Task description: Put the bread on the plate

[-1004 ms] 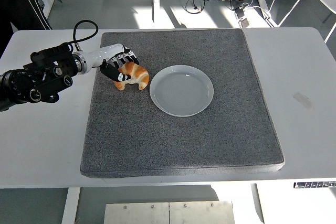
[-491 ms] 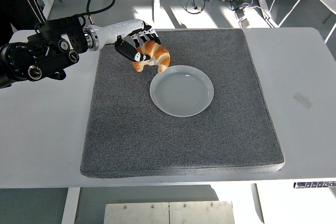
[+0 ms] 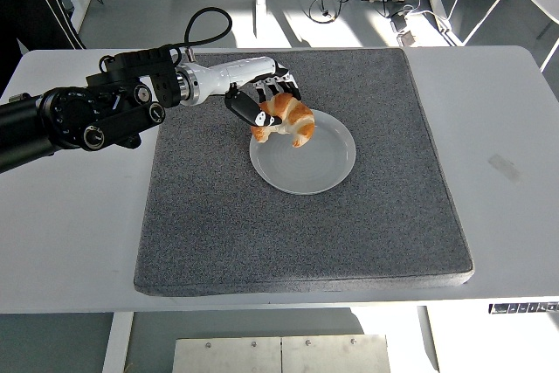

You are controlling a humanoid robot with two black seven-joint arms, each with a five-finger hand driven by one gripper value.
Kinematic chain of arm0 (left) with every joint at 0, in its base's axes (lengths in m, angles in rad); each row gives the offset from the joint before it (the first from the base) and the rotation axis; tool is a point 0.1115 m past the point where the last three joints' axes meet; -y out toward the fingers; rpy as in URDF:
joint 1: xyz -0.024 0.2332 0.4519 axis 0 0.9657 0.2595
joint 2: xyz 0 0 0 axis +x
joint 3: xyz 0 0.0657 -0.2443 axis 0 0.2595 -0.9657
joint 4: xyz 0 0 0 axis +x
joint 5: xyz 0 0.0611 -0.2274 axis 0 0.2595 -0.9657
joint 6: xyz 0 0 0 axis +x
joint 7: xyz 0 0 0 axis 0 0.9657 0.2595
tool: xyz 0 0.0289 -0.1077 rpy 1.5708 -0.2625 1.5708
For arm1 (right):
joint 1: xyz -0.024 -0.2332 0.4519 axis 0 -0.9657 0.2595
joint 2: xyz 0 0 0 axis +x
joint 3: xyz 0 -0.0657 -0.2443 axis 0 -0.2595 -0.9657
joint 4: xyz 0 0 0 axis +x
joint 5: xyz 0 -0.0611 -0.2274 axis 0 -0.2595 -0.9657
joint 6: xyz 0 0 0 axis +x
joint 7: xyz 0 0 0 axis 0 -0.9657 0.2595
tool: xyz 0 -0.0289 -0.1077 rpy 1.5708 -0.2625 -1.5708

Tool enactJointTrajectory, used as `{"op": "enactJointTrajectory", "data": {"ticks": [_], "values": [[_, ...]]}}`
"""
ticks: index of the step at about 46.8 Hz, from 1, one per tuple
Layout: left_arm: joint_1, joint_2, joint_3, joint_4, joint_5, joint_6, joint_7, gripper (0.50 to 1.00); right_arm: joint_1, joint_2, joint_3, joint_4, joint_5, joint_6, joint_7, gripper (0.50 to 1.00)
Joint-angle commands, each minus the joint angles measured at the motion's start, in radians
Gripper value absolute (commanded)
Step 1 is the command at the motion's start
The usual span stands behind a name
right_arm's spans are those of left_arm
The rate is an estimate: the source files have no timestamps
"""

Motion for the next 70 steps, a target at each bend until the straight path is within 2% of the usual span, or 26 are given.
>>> {"op": "enactJointTrajectory", "data": {"ticks": [1, 9, 22, 37, 68, 69, 70], "values": [[0.002, -0.024, 0.013, 0.008, 0.0, 0.0, -0.009, 0.5, 0.001, 0.0, 0.0, 0.0, 0.0, 0.0, 0.0, 1.0], [0.027, -0.101, 0.024, 0.084, 0.001, 0.0, -0.014, 0.5, 0.001, 0.0, 0.0, 0.0, 0.0, 0.0, 0.0, 1.0], [0.041, -0.176, 0.045, 0.182, 0.0, -0.005, -0.034, 0.5, 0.001, 0.0, 0.0, 0.0, 0.0, 0.0, 0.0, 1.0], [0.058, -0.178, 0.053, 0.251, 0.0, -0.012, -0.034, 0.5, 0.001, 0.0, 0.0, 0.0, 0.0, 0.0, 0.0, 1.0], [0.078, -0.178, 0.056, 0.301, -0.009, -0.012, -0.041, 0.5, 0.001, 0.0, -0.002, 0.003, 0.0, 0.0, 0.0, 1.0], [0.078, -0.178, 0.058, 0.301, -0.011, -0.012, -0.041, 0.555, 0.001, 0.0, -0.002, 0.003, 0.0, 0.0, 0.0, 1.0], [0.078, -0.178, 0.056, 0.301, -0.011, -0.012, -0.04, 0.632, 0.001, 0.0, -0.002, 0.003, 0.0, 0.0, 0.0, 1.0]]}}
